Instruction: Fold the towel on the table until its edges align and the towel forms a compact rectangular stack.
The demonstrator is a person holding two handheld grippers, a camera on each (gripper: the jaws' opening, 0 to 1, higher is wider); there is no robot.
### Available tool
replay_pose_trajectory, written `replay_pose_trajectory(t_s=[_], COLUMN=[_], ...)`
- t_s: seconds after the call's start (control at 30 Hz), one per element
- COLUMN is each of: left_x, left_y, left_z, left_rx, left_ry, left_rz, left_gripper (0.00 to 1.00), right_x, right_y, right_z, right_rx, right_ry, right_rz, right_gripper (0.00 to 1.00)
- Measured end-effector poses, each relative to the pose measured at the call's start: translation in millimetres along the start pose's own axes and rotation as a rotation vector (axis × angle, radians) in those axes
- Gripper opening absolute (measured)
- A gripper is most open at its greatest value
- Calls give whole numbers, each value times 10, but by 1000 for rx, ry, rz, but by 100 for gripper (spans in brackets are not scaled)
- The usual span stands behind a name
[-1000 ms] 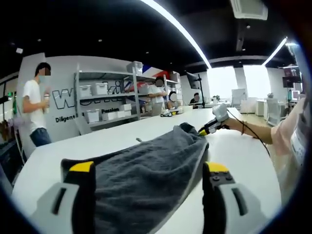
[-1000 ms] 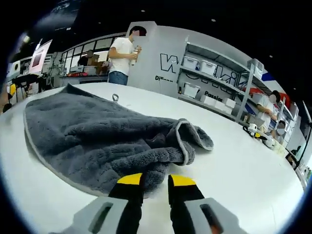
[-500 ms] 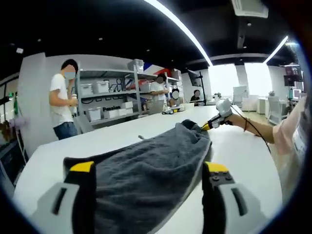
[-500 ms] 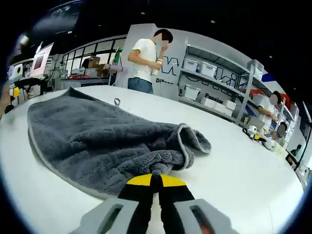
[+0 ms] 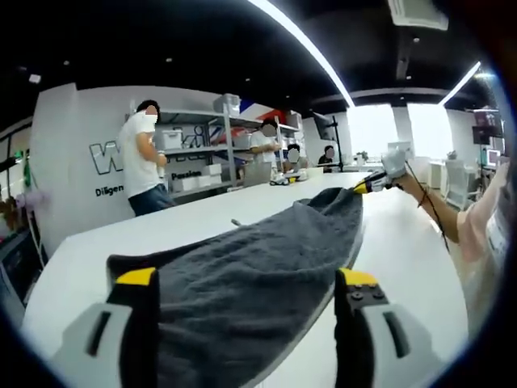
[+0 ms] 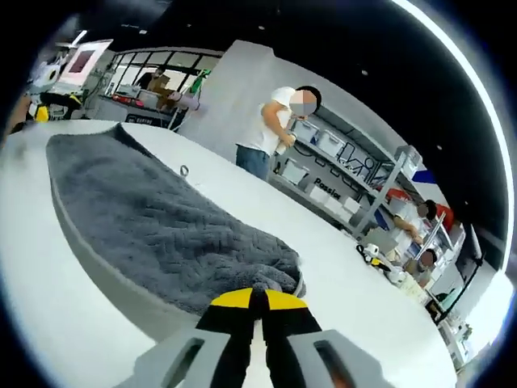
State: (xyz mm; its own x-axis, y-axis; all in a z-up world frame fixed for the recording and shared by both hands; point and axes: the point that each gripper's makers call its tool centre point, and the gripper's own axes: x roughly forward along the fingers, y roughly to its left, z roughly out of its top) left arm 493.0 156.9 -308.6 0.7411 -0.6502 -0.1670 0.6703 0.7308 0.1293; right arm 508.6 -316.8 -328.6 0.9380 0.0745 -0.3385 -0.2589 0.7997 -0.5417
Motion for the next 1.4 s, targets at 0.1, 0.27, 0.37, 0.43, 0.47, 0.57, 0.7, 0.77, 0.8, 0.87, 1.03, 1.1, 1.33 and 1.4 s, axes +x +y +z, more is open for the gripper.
replay_pose_trajectory(t_s=[0.1,0.27,0.37,0.43,0.47,0.57,0.7,0.77,0.8,0.87,1.03,1.1,1.33,1.4], left_x=[10,18,18,18,17,18,15,13,12,9,2,0,-5,-9], left_y=[-15,-24,-28,-44,-48,-52,-44,-43,-44,-42,-33,-30,-16,-1], left_z=[-29,-59,-61,-67,-70,-73,-81,-83,-85,-88,-71,-70,-63,-61], left_rx=[2,5,4,5,5,7,9,7,6,6,3,4,3,2], left_ry=[11,26,28,30,32,34,40,40,40,42,37,37,35,35], left_rz=[-3,-7,-9,-11,-12,-13,-12,-11,-10,-9,-10,-10,-9,-6], left_gripper=[95,95,95,95,95,95,95,95,95,95,95,94,94,94], right_x=[-146,-258,-233,-178,-154,-102,-66,-63,-61,-62,-104,-128,-272,-296], right_y=[73,283,373,381,393,420,441,423,424,422,327,255,4,-64], right_z=[-29,-200,-368,-486,-542,-658,-769,-766,-766,-763,-735,-705,-394,-235], right_rx=[-41,-67,-78,-73,-66,-39,-4,8,12,8,27,26,102,113], right_ry=[20,72,108,135,149,166,183,175,175,177,142,126,25,-27], right_rz=[3,40,45,41,46,57,68,63,64,64,34,6,-68,-77], right_gripper=[3,3,3,3,3,3,4,4,4,5,12,16,31,33])
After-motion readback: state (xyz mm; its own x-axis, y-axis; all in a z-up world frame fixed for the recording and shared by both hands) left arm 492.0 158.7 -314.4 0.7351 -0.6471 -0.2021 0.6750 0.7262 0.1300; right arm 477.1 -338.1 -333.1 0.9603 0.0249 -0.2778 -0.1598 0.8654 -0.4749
